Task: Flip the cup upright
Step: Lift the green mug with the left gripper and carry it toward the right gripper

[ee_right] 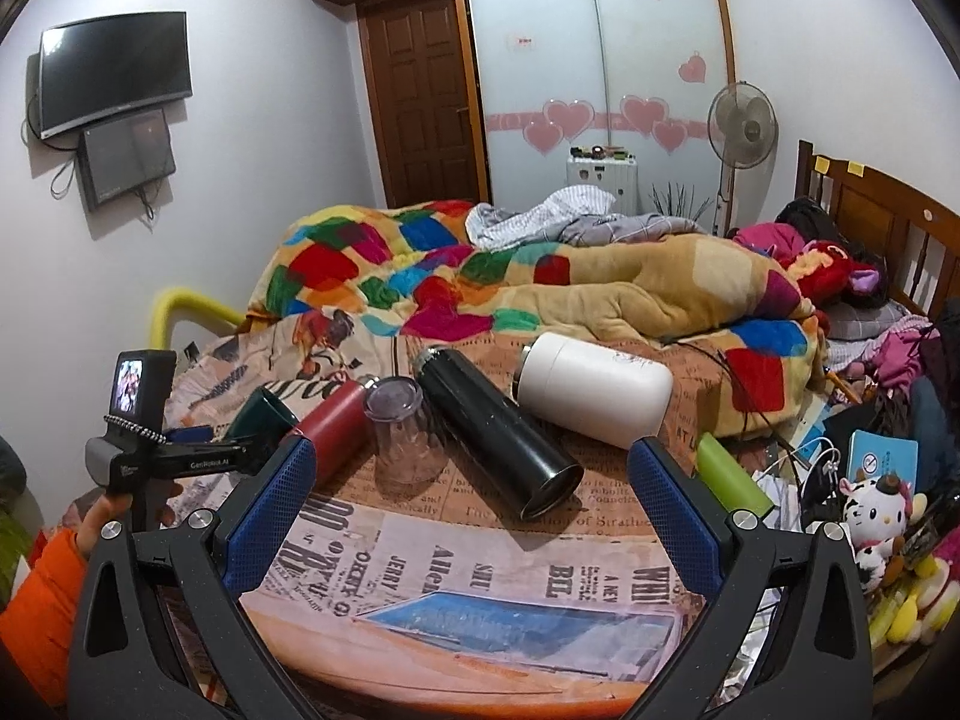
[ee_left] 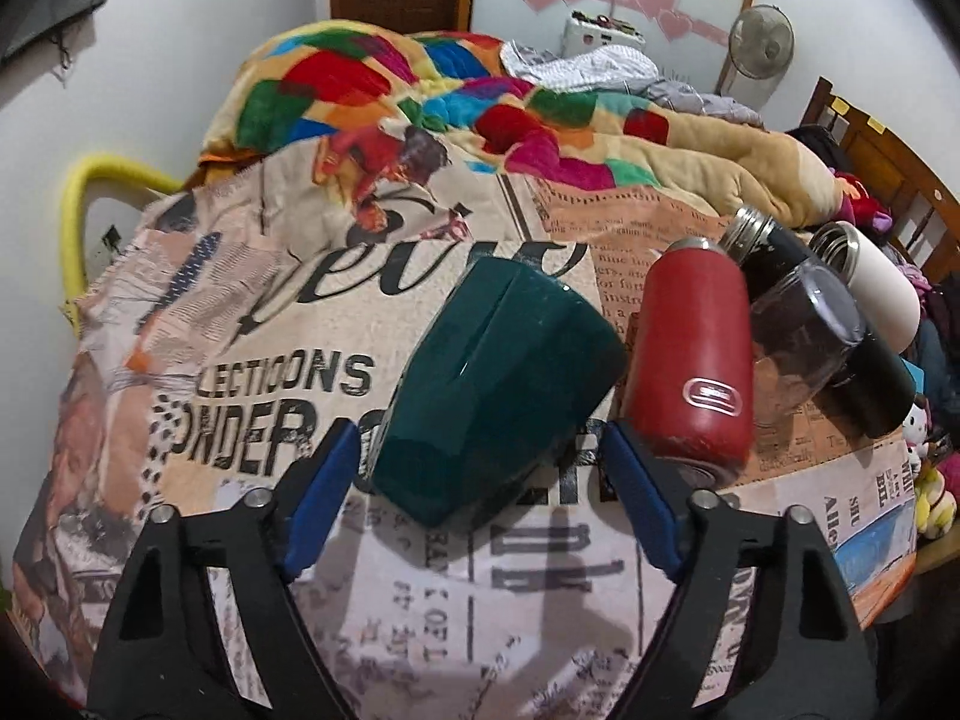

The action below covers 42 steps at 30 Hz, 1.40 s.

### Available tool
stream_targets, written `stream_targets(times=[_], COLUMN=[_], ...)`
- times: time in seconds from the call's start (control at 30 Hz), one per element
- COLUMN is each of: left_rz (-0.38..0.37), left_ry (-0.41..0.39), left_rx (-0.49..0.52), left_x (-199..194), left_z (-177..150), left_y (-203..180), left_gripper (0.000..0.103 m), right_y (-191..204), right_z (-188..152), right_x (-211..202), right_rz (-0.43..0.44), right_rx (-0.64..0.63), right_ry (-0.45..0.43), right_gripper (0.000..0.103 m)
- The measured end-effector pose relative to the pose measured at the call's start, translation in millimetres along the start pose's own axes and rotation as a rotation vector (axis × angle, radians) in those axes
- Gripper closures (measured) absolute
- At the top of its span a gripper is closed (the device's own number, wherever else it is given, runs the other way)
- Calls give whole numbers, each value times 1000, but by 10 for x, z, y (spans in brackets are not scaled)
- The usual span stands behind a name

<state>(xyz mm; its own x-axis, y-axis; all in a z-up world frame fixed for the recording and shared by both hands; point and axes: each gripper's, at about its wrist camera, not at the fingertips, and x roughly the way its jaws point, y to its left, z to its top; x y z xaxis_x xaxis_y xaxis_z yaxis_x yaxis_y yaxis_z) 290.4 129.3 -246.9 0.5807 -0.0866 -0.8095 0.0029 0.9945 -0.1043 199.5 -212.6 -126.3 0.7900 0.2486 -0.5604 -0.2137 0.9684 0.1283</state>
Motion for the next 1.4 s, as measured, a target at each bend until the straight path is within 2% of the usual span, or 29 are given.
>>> stream_targets(times=[0.2,0.27,0.3,0.47,0.63,0.83,1.0,1.2,1.4], left_rz=[-27,-46,-46,-13,25,35,22,-12,-77], left_ry=[15,11,4,-29,-29,-60,-128,-211,-250], left_rx=[12,12,10,14,15,21,50,128,201], left_x=[200,240,250,235,147,-195,-651,-1220,-1556], left_z=[45,58,59,45,-27,-90,-92,-85,-142], left_y=[28,31,36,23,17,-28,-192,-579,-1041], left_gripper=[26,34,35,36,36,36,37,37,36], right_y=[50,72,69,88,90,114,145,171,151], right_z=[6,-3,-8,-18,-10,-5,8,12,-6], right_x=[124,148,160,190,169,105,-33,-234,-411], right_rz=[-1,-2,-2,-7,-8,-2,12,21,24], right_rx=[-13,-18,-19,-29,-33,-36,-38,-42,-42], right_ry=[22,29,30,43,41,32,10,-24,-55], right_gripper=[0,0,0,0,0,0,0,0,0])
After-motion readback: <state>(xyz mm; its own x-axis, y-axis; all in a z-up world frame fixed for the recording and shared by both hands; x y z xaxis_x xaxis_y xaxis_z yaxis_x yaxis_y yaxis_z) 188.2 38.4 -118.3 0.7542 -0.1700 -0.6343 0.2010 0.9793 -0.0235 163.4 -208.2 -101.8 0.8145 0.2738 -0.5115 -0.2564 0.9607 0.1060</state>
